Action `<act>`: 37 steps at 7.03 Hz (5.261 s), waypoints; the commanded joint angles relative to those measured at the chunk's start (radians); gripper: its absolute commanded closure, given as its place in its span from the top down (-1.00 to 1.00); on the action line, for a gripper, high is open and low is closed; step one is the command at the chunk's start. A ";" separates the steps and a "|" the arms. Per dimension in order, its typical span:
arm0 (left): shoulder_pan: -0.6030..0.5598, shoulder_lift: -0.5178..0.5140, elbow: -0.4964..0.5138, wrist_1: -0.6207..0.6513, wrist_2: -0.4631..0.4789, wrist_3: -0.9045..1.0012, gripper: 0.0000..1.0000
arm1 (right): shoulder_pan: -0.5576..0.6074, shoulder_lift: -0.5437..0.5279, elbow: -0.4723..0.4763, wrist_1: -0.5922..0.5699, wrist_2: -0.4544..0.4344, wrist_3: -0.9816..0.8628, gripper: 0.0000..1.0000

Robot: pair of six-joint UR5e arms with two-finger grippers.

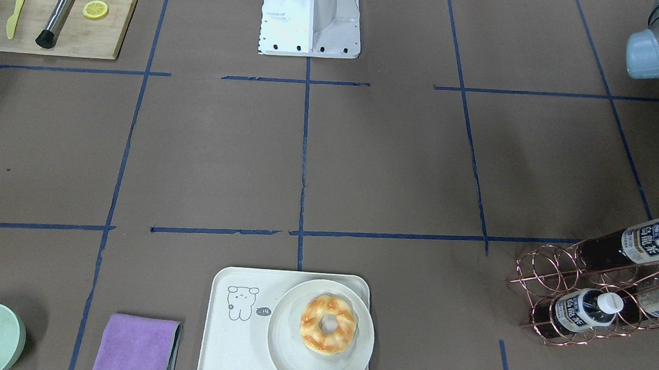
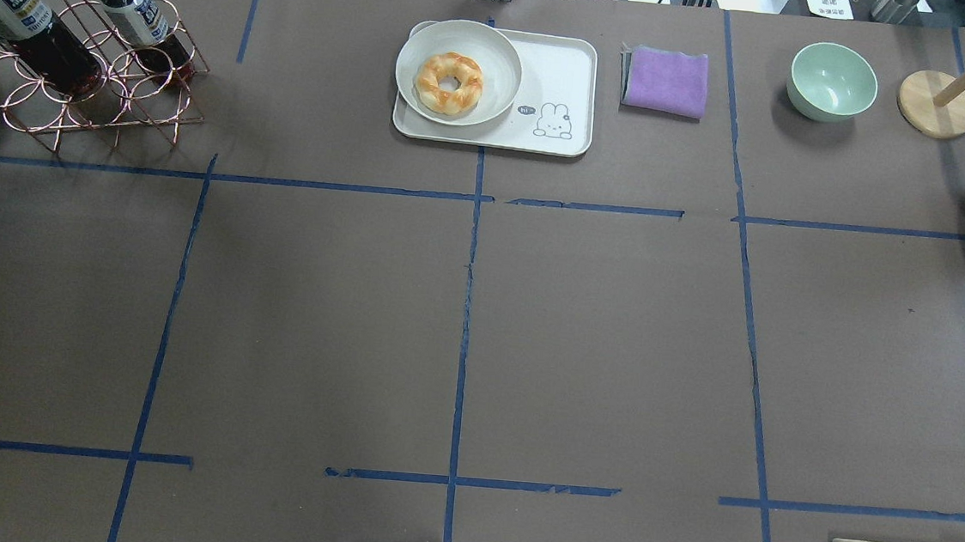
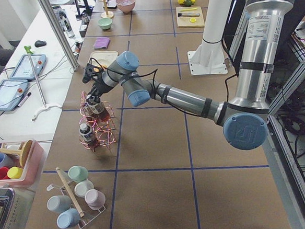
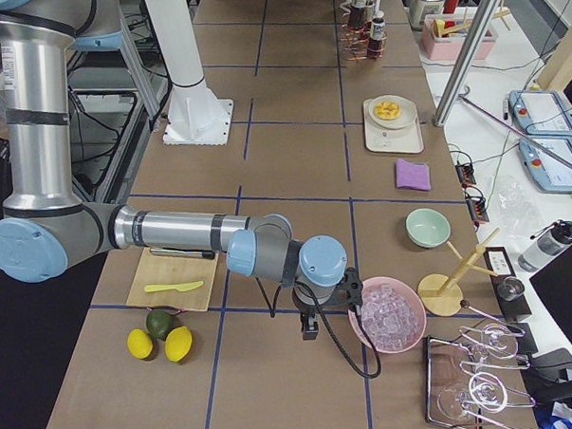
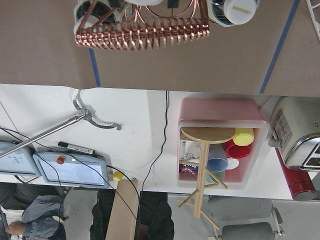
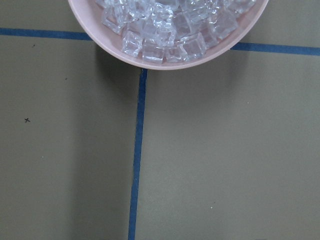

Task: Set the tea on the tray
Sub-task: 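Lift the tea bottle out of the rack with the left gripper, then set the tea bottle down in front of the tray and release it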

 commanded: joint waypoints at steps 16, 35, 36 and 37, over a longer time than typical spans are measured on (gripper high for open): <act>0.809 -0.715 -0.018 0.842 0.747 -0.452 -0.73 | -0.003 0.011 0.005 0.001 -0.003 -0.002 1.00; 0.568 -0.368 -0.292 0.900 0.144 -0.082 1.00 | -0.003 0.012 0.000 0.046 -0.005 0.015 1.00; 0.471 -0.326 -0.309 1.025 0.029 0.065 1.00 | -0.003 0.012 0.000 0.046 -0.005 0.017 1.00; 0.370 -0.277 -0.314 1.105 -0.077 0.218 1.00 | -0.003 0.012 0.000 0.046 -0.005 0.017 1.00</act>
